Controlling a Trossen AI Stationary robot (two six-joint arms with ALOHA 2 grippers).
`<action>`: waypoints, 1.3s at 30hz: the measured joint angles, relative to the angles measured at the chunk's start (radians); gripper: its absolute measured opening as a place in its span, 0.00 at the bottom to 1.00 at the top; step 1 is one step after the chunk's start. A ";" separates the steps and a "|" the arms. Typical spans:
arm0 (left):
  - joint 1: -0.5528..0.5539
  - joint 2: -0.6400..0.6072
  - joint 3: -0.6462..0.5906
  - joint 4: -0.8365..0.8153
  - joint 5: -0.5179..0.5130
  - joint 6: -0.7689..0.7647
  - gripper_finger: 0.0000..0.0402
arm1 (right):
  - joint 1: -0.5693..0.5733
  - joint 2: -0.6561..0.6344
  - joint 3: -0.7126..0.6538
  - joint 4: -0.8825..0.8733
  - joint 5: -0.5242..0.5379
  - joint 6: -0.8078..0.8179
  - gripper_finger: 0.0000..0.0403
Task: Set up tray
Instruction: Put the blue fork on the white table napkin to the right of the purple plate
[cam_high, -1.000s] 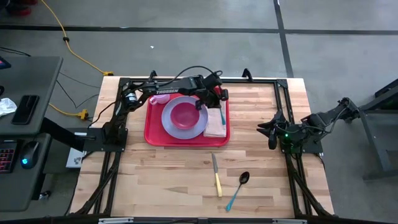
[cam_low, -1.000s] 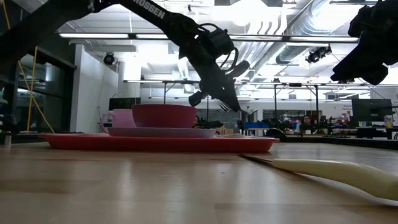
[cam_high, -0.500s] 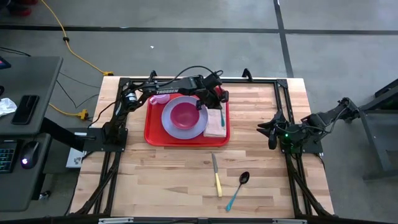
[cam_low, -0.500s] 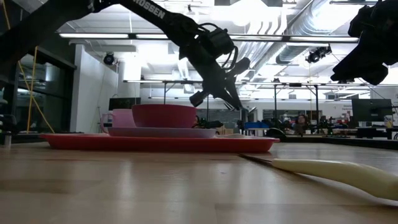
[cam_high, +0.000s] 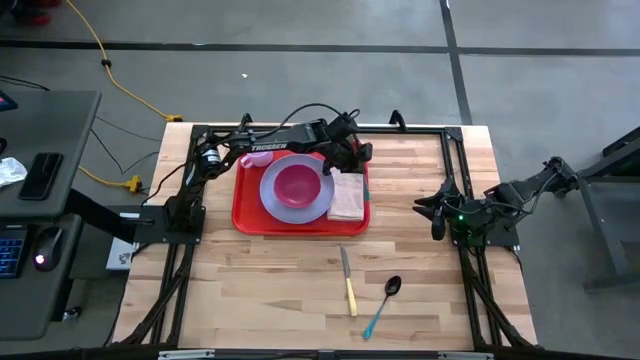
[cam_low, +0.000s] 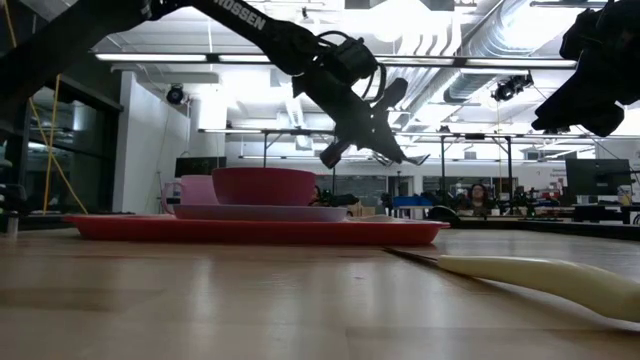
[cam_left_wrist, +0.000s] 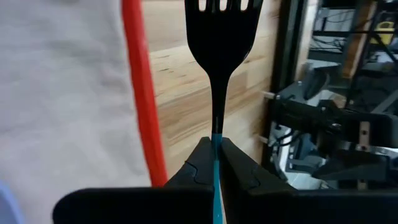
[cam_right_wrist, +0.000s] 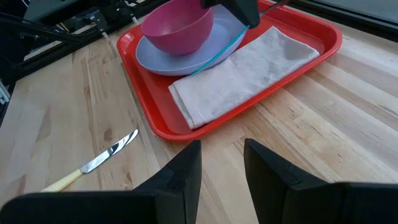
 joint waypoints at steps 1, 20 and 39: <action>0.000 0.000 0.000 0.005 0.000 0.000 0.09 | 0.000 0.000 0.000 0.000 0.000 0.000 0.25; 0.000 0.000 0.000 0.001 -0.058 0.001 0.09 | 0.000 0.000 0.000 0.000 0.000 0.000 0.25; 0.000 0.000 0.000 -0.133 -0.051 0.008 0.09 | 0.000 0.000 0.000 0.000 0.000 -0.001 0.25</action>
